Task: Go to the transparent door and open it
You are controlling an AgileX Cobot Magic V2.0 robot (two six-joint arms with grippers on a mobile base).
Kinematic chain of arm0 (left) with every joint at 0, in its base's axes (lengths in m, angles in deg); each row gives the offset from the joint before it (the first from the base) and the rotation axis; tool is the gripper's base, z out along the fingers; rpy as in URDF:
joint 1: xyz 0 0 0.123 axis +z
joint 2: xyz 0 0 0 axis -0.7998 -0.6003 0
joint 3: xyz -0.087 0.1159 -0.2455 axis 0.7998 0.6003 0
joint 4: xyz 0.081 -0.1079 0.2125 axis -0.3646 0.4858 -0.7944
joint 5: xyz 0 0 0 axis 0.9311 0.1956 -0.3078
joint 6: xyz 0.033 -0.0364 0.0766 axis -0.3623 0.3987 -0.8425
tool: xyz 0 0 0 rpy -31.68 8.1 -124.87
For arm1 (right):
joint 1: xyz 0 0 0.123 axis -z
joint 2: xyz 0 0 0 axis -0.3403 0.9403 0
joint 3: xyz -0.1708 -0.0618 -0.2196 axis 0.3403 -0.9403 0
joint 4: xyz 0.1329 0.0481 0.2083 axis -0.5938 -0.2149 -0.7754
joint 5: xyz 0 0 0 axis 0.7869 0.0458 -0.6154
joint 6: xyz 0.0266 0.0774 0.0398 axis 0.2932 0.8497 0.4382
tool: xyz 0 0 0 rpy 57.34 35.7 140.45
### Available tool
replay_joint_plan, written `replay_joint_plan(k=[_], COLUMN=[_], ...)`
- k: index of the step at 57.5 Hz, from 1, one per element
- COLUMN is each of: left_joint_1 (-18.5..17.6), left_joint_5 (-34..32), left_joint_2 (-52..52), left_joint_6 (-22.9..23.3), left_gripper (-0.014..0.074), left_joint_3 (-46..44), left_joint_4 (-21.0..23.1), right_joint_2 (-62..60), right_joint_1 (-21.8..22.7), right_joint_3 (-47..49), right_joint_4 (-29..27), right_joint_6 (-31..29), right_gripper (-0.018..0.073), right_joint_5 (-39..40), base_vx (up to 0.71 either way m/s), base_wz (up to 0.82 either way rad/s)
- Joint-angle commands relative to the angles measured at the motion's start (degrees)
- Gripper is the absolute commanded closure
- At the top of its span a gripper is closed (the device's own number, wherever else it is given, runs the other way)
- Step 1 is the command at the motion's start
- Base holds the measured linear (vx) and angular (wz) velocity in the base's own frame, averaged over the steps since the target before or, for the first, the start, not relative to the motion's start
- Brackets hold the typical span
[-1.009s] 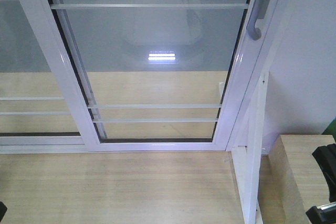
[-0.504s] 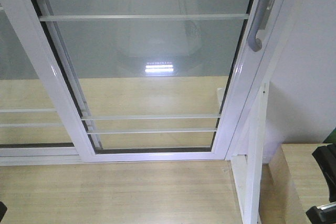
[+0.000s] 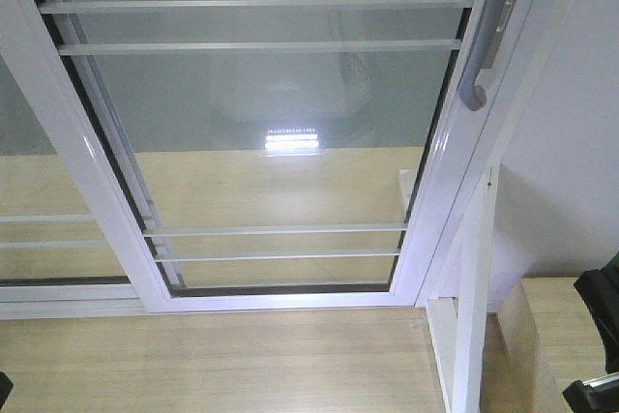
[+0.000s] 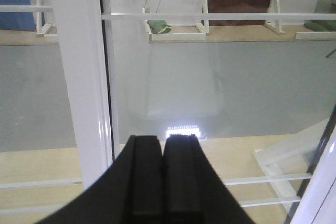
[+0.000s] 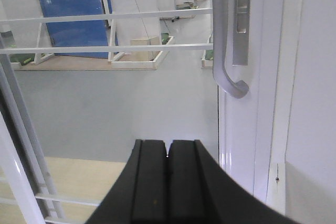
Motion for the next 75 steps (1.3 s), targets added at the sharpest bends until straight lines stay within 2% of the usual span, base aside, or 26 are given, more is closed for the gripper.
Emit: replay_joint_plan(k=[1, 53, 69, 75], left_joint_1=[-0.2, -0.2, -0.2, -0.2], left_joint_5=[-4.6, -4.6, -6.6, -10.0], left_joint_2=[0.1, 0.1, 0.1, 0.1], left_joint_6=[0.2, 0.2, -0.2, -0.1], left_gripper=[0.0603, 0.0603, 0.0603, 0.0603], left_joint_3=[0.8, 0.8, 0.8, 0.8], left_joint_4=[0.4, 0.4, 0.1, 0.0], right_joint_2=[1.6, 1.7, 1.7, 1.7], right_joint_1=[0.1, 0.1, 0.1, 0.1], right_joint_3=[-0.1, -0.1, 0.0, 0.0], right_joint_4=[0.2, 0.2, 0.2, 0.2], right_joint_6=[-0.4, -0.6, -0.6, -0.6], right_gripper=[0.0564, 0.0564, 0.0564, 0.0564], right_joint_5=[5.0, 4.8, 5.7, 8.3], base_vx=[0.00, 0.00, 0.00, 0.00], base_wz=[0.06, 0.00, 0.00, 0.00])
